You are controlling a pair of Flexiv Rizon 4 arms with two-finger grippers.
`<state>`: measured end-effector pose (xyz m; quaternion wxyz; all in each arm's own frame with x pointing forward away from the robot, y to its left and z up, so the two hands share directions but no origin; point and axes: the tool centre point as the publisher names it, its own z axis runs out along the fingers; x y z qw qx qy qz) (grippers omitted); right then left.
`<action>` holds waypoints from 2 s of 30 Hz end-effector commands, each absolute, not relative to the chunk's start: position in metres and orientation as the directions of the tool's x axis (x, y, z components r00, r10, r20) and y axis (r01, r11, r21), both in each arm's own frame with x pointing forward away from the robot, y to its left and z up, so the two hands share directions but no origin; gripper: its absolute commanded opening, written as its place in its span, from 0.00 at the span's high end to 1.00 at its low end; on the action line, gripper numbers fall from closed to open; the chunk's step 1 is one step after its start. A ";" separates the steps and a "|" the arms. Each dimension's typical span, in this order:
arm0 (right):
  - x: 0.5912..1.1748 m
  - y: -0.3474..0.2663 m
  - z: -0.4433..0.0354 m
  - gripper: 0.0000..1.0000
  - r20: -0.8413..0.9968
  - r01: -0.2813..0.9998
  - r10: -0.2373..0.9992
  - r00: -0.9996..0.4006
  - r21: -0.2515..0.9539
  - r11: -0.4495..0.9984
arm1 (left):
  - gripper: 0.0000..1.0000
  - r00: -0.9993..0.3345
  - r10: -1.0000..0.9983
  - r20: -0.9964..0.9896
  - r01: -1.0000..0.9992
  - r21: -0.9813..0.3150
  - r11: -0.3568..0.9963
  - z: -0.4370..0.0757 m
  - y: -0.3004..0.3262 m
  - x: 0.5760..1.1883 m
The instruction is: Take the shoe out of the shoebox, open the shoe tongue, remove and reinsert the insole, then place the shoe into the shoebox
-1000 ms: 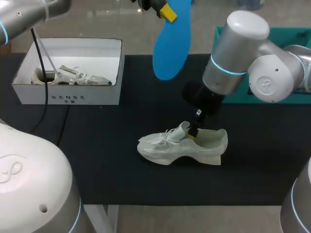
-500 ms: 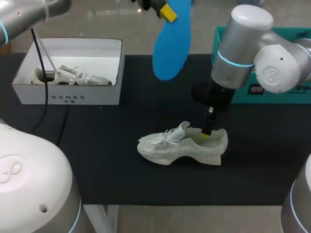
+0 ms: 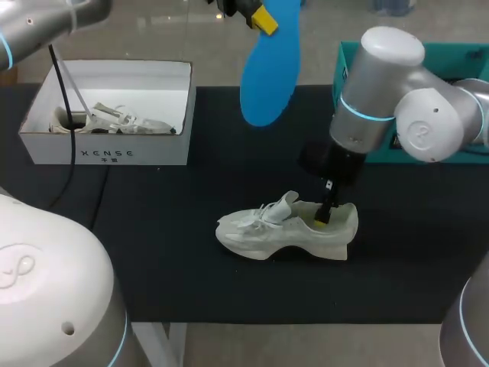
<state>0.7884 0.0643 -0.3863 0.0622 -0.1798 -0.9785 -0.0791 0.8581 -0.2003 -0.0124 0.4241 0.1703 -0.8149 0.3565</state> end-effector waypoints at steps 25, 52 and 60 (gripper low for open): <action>0.777 0.068 -0.365 1.00 0.129 0.378 0.363 -0.923 0.121 0.918 | 1.00 -0.582 0.026 0.813 -0.579 -0.436 0.689 -0.013 -0.200 0.859; 0.763 0.035 -0.299 1.00 0.006 0.422 0.423 -0.906 0.080 0.903 | 1.00 -0.582 0.026 0.813 -0.579 -0.436 0.689 -0.013 -0.200 0.859; 0.763 0.035 -0.299 1.00 0.006 0.422 0.423 -0.906 0.080 0.903 | 1.00 -0.582 0.026 0.813 -0.579 -0.436 0.689 -0.013 -0.200 0.859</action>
